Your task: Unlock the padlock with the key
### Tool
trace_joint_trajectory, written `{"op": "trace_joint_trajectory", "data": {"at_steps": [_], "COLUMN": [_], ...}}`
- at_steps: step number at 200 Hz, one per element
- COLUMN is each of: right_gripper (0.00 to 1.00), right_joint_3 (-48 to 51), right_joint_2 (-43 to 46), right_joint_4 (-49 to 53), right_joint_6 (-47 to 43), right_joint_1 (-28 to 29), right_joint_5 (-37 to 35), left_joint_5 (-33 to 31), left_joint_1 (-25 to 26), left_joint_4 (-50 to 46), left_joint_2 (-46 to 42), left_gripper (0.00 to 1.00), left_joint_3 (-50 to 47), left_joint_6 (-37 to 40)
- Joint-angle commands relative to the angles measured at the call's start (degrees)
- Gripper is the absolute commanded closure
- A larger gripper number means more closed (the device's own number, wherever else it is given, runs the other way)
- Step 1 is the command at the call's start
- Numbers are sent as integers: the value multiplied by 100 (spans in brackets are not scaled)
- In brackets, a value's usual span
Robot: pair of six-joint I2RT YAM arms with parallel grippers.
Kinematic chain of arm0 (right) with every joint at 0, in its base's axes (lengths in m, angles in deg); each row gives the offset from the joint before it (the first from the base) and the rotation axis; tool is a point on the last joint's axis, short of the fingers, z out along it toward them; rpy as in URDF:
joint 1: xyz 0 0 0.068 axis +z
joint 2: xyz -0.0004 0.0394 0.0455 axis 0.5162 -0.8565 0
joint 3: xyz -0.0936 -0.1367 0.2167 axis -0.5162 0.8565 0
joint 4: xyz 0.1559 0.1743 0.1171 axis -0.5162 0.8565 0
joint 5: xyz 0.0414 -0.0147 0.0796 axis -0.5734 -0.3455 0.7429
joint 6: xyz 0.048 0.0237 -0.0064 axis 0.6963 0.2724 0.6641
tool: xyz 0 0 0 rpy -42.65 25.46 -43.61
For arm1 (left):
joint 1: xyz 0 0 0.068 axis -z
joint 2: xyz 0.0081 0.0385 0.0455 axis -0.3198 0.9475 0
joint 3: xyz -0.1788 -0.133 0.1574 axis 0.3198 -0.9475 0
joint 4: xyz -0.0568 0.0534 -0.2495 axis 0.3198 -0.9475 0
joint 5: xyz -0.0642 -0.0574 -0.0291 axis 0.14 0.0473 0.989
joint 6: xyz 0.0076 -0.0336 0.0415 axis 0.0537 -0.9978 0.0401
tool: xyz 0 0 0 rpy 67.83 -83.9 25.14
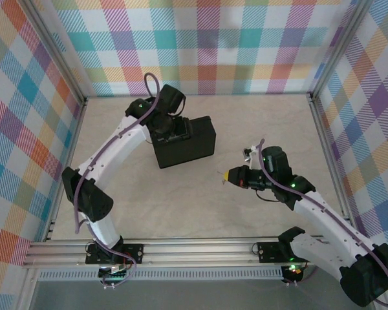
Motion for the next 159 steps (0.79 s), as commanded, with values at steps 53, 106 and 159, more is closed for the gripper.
{"op": "trace_joint_trajectory", "data": {"at_steps": [53, 106, 159], "right_gripper": [98, 98, 98], "right_joint_3": [-205, -287, -373], "right_joint_2": [-266, -407, -580], "right_joint_4": [-105, 78, 120], "right_joint_6": [-31, -45, -50], "right_joint_1": [156, 293, 328], "right_joint_5": [-11, -237, -334], "left_joint_5": [1028, 2036, 2459], "left_joint_1": [-775, -1316, -1706], "left_joint_4": [683, 692, 696], "left_joint_2": [670, 1069, 1320], "left_gripper": [21, 19, 21], "left_joint_3": [348, 636, 384], "left_joint_6": [3826, 4624, 4687]}}
